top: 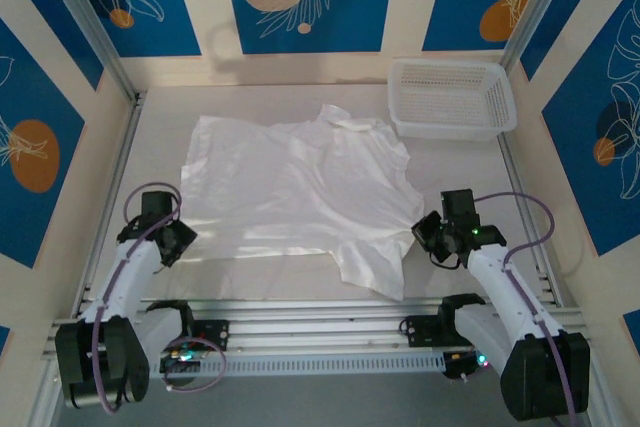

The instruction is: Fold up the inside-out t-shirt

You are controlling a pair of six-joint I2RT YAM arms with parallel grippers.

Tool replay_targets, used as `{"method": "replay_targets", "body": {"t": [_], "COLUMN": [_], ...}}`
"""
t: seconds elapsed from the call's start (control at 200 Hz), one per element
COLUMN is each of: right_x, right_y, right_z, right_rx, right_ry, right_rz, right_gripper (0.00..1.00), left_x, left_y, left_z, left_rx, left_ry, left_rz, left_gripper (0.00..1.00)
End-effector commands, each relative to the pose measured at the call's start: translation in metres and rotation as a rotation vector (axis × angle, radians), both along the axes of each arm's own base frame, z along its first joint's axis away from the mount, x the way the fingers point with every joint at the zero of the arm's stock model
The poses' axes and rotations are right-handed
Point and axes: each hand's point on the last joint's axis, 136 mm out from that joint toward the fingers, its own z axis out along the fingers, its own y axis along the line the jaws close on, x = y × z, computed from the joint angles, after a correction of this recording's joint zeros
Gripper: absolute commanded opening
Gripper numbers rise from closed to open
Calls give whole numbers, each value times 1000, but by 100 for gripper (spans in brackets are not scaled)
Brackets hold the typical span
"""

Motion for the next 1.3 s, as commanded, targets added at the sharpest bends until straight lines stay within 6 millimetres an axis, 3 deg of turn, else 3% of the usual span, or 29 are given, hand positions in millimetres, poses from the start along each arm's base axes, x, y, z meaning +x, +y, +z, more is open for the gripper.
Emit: {"method": "replay_targets", "body": {"t": [0.0, 0.25, 0.445, 0.615, 0.85, 1.065, 1.175, 1.295], "right_x": [-1, 1, 3, 4, 5, 4, 4, 3], "right_y": [0, 3, 1, -1, -1, -1, 0, 0], "right_z": [2, 3, 3, 4, 1, 2, 2, 2], "right_rx": [0, 20, 9, 10, 25, 23, 30, 30], "right_ry": [-7, -38, -47, -46, -41, -38, -36, -33], "right_rz": [21, 49, 62, 70, 69, 74, 74, 75], "right_gripper": [0, 0, 0, 0, 0, 0, 0, 0], "left_x": [1, 2, 21, 32, 24, 6, -2, -2], "left_y": [-3, 28, 29, 30, 31, 33, 32, 28], "left_z": [5, 10, -10, -22, -27, -24, -25, -30], "left_rx": [-34, 97, 39, 23, 23, 47, 44, 26], "left_ry": [43, 93, 98, 114, 139, 169, 189, 204], "left_rz": [18, 53, 46, 48, 69, 85, 90, 78], "left_gripper": [53, 50, 27, 28, 33, 16, 17, 33]}}
